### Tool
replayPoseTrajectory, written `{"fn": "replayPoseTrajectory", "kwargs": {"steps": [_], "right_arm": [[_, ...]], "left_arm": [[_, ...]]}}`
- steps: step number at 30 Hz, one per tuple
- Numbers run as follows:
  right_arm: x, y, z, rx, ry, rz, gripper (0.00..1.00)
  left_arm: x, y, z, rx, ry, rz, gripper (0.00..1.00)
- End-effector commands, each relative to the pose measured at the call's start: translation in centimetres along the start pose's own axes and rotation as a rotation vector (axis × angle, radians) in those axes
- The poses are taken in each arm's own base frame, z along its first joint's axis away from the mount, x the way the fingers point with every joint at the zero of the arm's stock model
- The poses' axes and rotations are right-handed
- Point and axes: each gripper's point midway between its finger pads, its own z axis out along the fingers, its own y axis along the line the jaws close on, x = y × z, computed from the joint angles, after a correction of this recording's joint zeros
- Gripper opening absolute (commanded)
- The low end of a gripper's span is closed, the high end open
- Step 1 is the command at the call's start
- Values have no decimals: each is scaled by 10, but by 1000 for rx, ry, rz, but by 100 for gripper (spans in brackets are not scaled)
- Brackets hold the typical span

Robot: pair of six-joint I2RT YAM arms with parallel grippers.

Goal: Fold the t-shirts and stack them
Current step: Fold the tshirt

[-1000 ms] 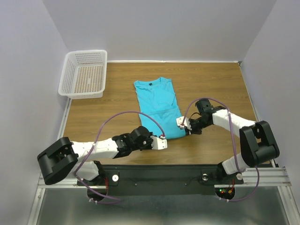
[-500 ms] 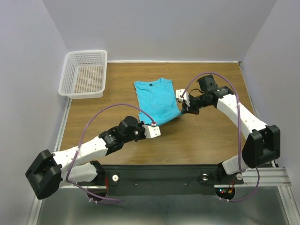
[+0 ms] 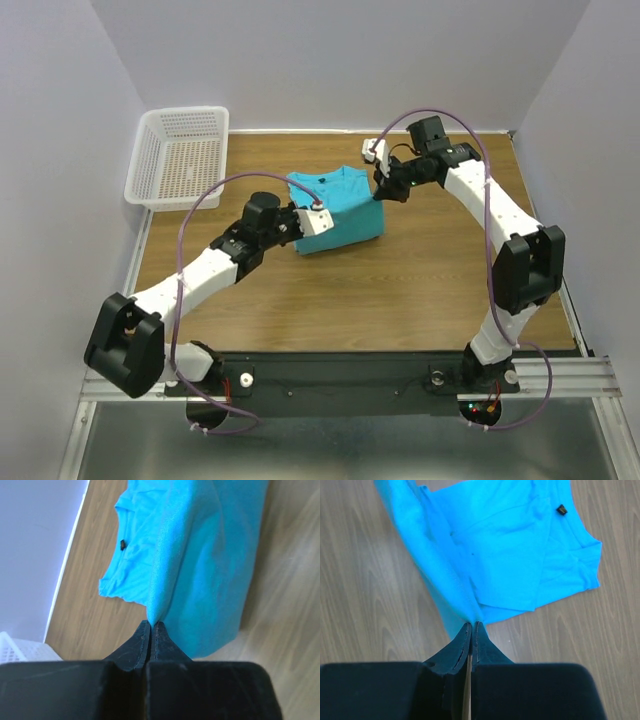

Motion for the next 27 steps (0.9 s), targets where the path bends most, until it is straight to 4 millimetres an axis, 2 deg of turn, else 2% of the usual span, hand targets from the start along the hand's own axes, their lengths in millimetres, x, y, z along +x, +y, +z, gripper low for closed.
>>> {"fn": "replayPoseTrajectory", "kwargs": {"steps": [1,5,11,16,27], "right_arm": [[-20,-32,-7,92,-35,22,1],[-21,-53,-3,140,-44,54,1],[-26,-72,2,179,-69,74,1],[-23,-86,11,205,-68,99,1],[-15,-119,18,312,-74,149,1]], "left_arm": [[-32,51,2,-99,-108,54,0],[-23,65,15,-101,-92,54,0],[-20,80,33,-105,-85,62,0],[-22,97,44,-137,-96,64,0],[-6,129,68,-185,-77,59,0]]}}
